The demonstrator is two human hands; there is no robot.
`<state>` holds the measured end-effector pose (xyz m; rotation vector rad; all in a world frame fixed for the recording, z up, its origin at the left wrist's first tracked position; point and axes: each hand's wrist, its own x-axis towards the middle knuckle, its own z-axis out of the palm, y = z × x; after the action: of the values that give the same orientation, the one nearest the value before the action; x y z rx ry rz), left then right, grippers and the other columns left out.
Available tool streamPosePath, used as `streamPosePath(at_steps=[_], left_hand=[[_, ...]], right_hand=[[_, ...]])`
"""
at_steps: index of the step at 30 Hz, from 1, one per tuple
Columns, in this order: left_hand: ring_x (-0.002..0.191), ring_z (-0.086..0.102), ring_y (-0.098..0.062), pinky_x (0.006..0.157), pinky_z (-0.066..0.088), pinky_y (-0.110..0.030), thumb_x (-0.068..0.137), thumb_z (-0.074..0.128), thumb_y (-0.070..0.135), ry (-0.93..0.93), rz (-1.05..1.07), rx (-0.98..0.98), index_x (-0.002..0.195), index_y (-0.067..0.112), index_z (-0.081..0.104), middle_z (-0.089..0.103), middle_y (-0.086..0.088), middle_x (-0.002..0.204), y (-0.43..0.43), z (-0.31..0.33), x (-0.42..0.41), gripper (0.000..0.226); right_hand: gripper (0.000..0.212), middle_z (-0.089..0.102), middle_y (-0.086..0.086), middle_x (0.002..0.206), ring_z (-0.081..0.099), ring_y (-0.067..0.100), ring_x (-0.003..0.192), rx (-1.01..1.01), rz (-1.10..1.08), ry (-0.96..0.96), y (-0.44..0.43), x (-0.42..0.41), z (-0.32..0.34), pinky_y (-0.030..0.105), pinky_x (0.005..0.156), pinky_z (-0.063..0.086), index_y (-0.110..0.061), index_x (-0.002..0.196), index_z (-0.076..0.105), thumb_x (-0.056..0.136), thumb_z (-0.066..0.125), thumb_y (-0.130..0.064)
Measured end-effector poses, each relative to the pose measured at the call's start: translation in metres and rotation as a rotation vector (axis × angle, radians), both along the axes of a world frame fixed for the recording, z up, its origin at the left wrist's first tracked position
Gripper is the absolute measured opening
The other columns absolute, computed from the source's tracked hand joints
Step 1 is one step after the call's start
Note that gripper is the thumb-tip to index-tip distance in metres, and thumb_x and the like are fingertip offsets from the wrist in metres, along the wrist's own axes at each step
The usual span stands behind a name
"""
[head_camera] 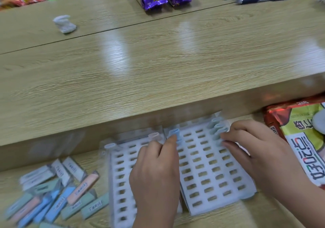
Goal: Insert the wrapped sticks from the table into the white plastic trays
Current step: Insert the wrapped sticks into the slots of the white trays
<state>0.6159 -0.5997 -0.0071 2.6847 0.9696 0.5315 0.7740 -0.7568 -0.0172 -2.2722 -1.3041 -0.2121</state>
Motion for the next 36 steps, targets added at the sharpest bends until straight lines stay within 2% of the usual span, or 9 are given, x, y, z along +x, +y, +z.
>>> streamPosePath(at_steps=[6, 10, 14, 18, 21, 24, 26, 30, 36], left_hand=[[0.068, 0.057, -0.012, 0.051, 0.041, -0.021, 0.092, 0.06, 0.037, -0.106, -0.045, -0.098, 0.119, 0.024, 0.07, 0.059, 0.008, 0.076, -0.001, 0.003, -0.013, 0.031], [0.07, 0.051, -0.004, 0.056, 0.04, -0.016, 0.094, 0.049, 0.042, -0.166, -0.013, -0.149, 0.12, 0.032, 0.065, 0.049, 0.016, 0.076, 0.003, 0.013, -0.051, 0.032], [0.061, 0.047, -0.005, 0.057, 0.045, -0.021, 0.087, 0.056, 0.038, -0.298, 0.143, -0.172, 0.108, 0.032, 0.071, 0.047, 0.016, 0.072, 0.025, 0.009, -0.121, 0.026], [0.054, 0.056, -0.02, 0.054, 0.052, -0.034, 0.082, 0.056, 0.036, -0.256, 0.317, -0.121, 0.095, 0.02, 0.077, 0.058, 0.007, 0.071, 0.058, -0.006, -0.192, 0.03], [0.064, 0.064, -0.033, 0.056, 0.056, -0.04, 0.078, 0.052, 0.04, -0.102, 0.345, -0.13, 0.093, 0.017, 0.078, 0.064, -0.005, 0.078, 0.082, -0.018, -0.229, 0.038], [0.081, 0.057, -0.025, 0.054, 0.052, -0.035, 0.079, 0.061, 0.039, -0.011, 0.202, -0.113, 0.093, 0.02, 0.076, 0.061, -0.001, 0.091, 0.098, -0.027, -0.24, 0.028], [0.084, 0.052, -0.02, 0.055, 0.052, -0.035, 0.08, 0.067, 0.037, -0.012, 0.097, -0.092, 0.091, 0.021, 0.074, 0.061, 0.001, 0.093, 0.107, -0.03, -0.232, 0.021], [0.077, 0.055, -0.025, 0.058, 0.049, -0.036, 0.075, 0.076, 0.034, 0.045, 0.013, -0.087, 0.086, 0.018, 0.07, 0.062, 0.0, 0.092, 0.114, -0.031, -0.216, 0.02], [0.08, 0.053, -0.023, 0.056, 0.04, -0.033, 0.073, 0.077, 0.02, 0.138, 0.072, -0.154, 0.083, 0.021, 0.061, 0.057, 0.003, 0.087, 0.13, -0.019, -0.212, 0.019]], right_hand=[[0.027, 0.065, -0.003, 0.098, 0.062, 0.021, 0.088, -0.006, -0.042, 0.041, 0.002, -0.005, 0.016, 0.038, 0.069, 0.052, -0.014, 0.102, 0.073, 0.089, 0.059, -0.032], [0.032, 0.064, -0.002, 0.096, 0.061, 0.023, 0.089, 0.088, -0.106, 0.146, 0.012, -0.031, 0.038, 0.051, 0.079, 0.05, -0.013, 0.105, 0.071, 0.091, 0.051, -0.033], [0.027, 0.063, -0.01, 0.095, 0.056, 0.007, 0.089, 0.139, -0.022, 0.239, 0.06, -0.106, 0.054, 0.015, 0.086, 0.04, -0.02, 0.101, 0.072, 0.09, 0.051, -0.033], [0.019, 0.065, -0.012, 0.1, 0.061, 0.008, 0.093, 0.069, 0.264, 0.313, 0.112, -0.182, 0.035, 0.014, 0.083, 0.044, -0.025, 0.104, 0.071, 0.087, 0.065, -0.027], [0.028, 0.066, -0.007, 0.097, 0.064, 0.017, 0.086, -0.095, 0.474, 0.143, 0.146, -0.216, 0.018, 0.028, 0.069, 0.054, -0.024, 0.102, 0.071, 0.075, 0.078, -0.021], [0.019, 0.065, -0.008, 0.084, 0.063, 0.019, 0.083, -0.309, 0.615, -0.16, 0.177, -0.229, 0.012, 0.031, 0.072, 0.053, -0.026, 0.087, 0.071, 0.07, 0.075, -0.02], [0.013, 0.063, -0.004, 0.071, 0.063, 0.022, 0.076, -0.399, 0.55, -0.263, 0.19, -0.231, 0.011, 0.033, 0.072, 0.054, -0.023, 0.074, 0.069, 0.063, 0.075, -0.019], [0.013, 0.058, -0.001, 0.057, 0.059, 0.024, 0.061, -0.52, 0.442, -0.36, 0.202, -0.234, 0.015, 0.032, 0.059, 0.049, -0.021, 0.062, 0.065, 0.053, 0.073, -0.014], [0.014, 0.057, 0.002, 0.056, 0.057, 0.024, 0.048, -0.54, 0.443, -0.363, 0.202, -0.237, 0.016, 0.03, 0.054, 0.048, -0.019, 0.061, 0.063, 0.053, 0.055, -0.01]])
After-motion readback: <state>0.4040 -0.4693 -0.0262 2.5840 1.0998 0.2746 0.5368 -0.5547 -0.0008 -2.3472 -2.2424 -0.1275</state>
